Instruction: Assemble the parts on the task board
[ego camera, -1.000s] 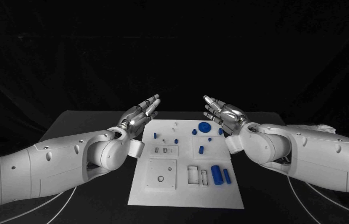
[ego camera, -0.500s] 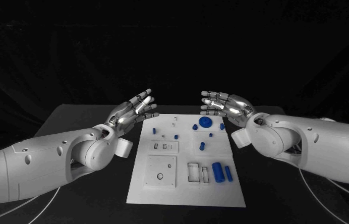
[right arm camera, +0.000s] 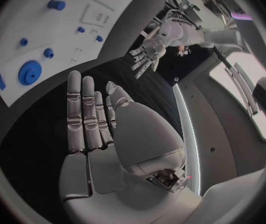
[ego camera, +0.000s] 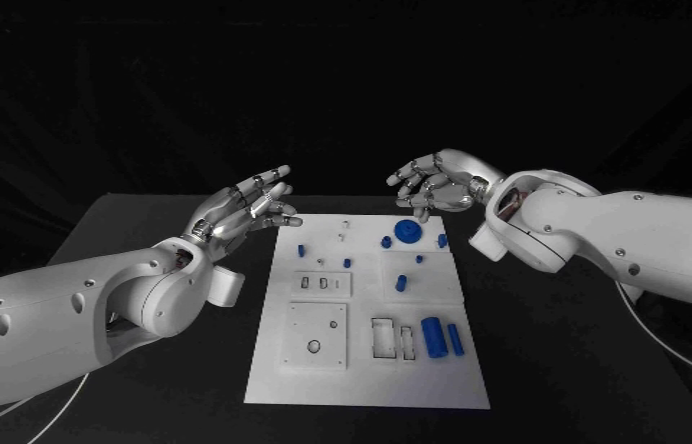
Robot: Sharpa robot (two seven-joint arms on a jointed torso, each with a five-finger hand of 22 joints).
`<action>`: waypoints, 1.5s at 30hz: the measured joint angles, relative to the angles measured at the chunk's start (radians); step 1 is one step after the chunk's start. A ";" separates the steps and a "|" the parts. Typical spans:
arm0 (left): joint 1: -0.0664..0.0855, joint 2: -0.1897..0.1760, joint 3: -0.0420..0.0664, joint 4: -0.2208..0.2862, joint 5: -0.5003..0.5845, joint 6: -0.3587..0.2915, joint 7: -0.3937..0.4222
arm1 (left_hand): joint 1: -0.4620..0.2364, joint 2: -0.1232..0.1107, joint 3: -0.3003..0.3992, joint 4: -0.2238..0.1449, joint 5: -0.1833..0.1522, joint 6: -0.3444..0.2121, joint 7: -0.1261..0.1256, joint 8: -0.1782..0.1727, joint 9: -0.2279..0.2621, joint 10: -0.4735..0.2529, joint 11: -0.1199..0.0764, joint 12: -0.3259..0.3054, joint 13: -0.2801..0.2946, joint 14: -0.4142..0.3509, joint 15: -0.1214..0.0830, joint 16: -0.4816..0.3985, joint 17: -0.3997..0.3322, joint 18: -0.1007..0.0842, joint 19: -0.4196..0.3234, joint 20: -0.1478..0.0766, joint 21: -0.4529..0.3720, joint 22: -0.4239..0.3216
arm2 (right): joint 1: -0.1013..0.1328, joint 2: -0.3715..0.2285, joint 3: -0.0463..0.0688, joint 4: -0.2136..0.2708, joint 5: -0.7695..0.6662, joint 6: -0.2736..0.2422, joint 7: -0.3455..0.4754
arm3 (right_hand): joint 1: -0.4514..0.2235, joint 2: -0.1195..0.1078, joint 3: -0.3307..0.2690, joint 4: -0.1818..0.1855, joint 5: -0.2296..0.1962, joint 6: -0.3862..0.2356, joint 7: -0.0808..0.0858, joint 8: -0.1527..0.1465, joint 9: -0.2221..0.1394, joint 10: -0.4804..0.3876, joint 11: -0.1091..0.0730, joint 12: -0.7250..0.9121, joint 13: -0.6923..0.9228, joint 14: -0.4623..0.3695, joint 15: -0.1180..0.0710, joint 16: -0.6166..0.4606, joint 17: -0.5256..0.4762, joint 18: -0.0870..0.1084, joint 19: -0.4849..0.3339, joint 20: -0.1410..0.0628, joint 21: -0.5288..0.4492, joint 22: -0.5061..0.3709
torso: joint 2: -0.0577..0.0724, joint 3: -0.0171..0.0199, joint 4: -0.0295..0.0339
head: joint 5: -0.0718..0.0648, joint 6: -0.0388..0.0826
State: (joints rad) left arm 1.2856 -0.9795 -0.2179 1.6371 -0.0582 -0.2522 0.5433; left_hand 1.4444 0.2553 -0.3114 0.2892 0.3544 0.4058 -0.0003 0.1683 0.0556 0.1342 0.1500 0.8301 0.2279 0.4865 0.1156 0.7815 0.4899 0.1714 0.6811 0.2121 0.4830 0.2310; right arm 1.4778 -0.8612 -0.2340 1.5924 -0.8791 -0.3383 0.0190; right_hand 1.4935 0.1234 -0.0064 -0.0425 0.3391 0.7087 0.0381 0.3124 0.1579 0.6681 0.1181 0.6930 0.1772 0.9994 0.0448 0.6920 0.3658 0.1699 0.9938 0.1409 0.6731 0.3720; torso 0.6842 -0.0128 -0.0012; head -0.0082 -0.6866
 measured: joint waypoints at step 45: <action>0.058 -0.020 -0.001 0.039 -0.038 -0.006 -0.024 | 0.020 0.012 0.009 0.003 0.037 0.029 0.014 0.052 0.001 -0.027 -0.002 0.011 -0.011 -0.070 0.020 -0.019 -0.038 0.000 -0.097 0.022 -0.044 -0.016 | -0.048 0.183 0.000 -0.224 -0.869 0.205 -0.138 | -0.241 -0.206 0.233 0.096 -0.111 0.091 0.070 -0.180 0.139 0.012 -0.057 -0.296 0.123 0.320 -0.055 0.632 0.672 -0.101 0.353 -0.032 0.754 0.936 | 0.058 -0.0108 0.0290 | -0.009 0.023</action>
State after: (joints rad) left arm 1.3441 -0.9994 -0.2188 1.6759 -0.0960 -0.2582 0.5191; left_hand 1.4643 0.2671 -0.3028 0.2921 0.3916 0.4343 0.0138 0.2199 0.0570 0.1074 0.1478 0.8406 0.2165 0.4167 0.1357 0.7626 0.4518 0.1714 0.5841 0.2338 0.4394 0.2154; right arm 1.4296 -0.6785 -0.2340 1.3686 -1.7479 -0.1331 -0.1189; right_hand 1.2521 -0.0822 0.2268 0.0538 0.2284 0.7993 0.1078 0.1328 0.2964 0.6802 0.0611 0.3967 0.3006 1.3195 -0.0104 1.3244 1.0379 0.0686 1.3466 0.1089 1.4269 1.3080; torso 0.7418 -0.0236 0.0277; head -0.0174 -0.6639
